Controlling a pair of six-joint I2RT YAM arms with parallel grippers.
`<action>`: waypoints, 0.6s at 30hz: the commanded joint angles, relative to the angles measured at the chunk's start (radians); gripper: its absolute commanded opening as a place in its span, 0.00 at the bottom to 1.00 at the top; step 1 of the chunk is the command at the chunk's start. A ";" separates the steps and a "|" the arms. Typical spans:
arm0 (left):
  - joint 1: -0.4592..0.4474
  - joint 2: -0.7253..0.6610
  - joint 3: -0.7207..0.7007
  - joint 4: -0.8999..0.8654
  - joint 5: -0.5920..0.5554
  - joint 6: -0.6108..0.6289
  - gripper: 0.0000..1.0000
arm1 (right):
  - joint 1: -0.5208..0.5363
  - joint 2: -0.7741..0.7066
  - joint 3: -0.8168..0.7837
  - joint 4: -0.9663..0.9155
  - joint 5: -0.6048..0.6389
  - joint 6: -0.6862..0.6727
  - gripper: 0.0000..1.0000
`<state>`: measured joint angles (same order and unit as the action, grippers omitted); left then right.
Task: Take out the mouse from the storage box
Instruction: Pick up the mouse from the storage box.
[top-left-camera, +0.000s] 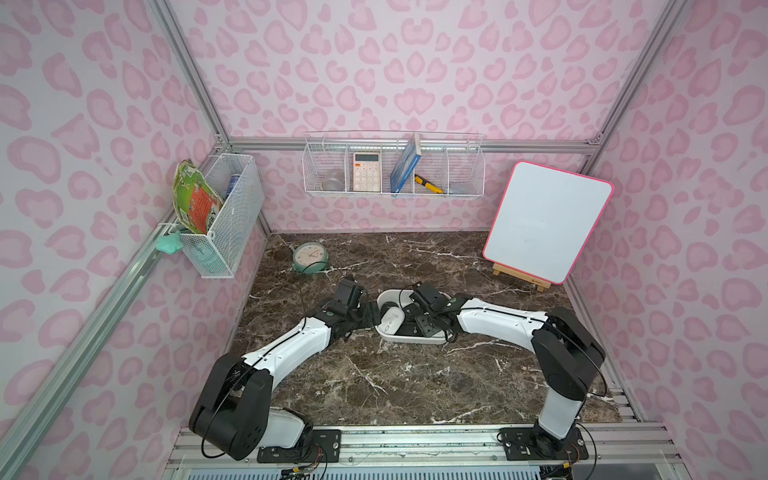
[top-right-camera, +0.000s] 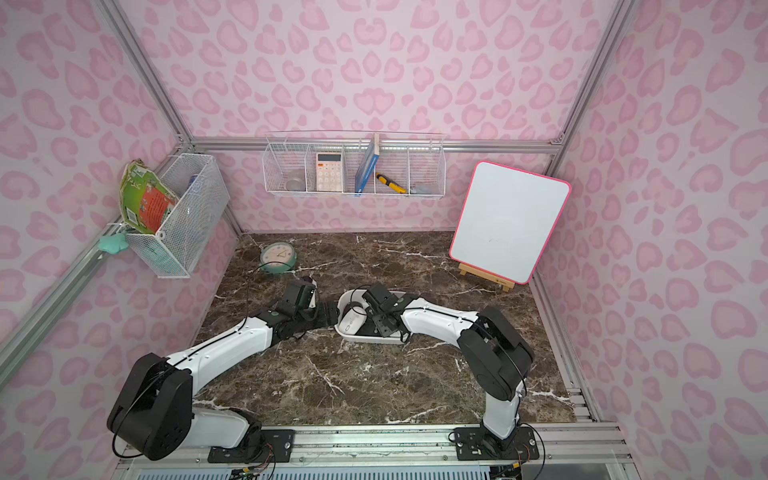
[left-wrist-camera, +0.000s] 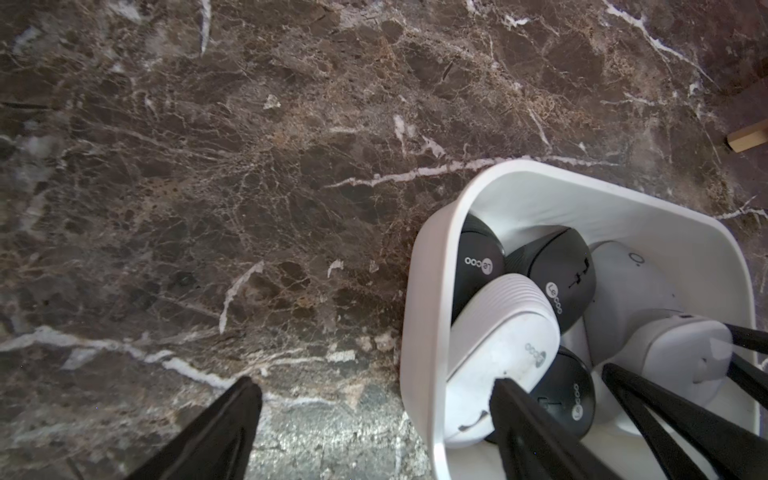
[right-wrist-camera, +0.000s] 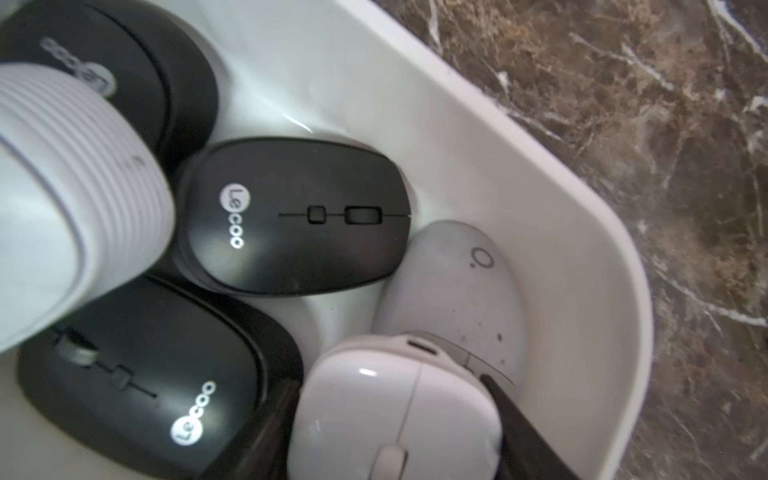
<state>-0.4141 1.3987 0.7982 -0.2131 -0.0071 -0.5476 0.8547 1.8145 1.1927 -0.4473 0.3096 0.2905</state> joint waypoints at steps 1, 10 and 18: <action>0.001 0.000 0.001 -0.001 -0.007 -0.005 0.91 | 0.005 0.001 0.004 -0.048 -0.024 0.027 0.60; 0.003 -0.012 -0.009 0.007 -0.006 -0.006 0.91 | 0.004 -0.016 0.022 -0.035 -0.033 0.035 0.46; 0.002 -0.012 -0.008 0.004 -0.005 -0.005 0.91 | 0.003 -0.030 0.013 -0.014 -0.038 0.045 0.42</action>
<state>-0.4126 1.3891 0.7887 -0.2073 -0.0109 -0.5484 0.8570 1.7992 1.2049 -0.4648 0.2825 0.3187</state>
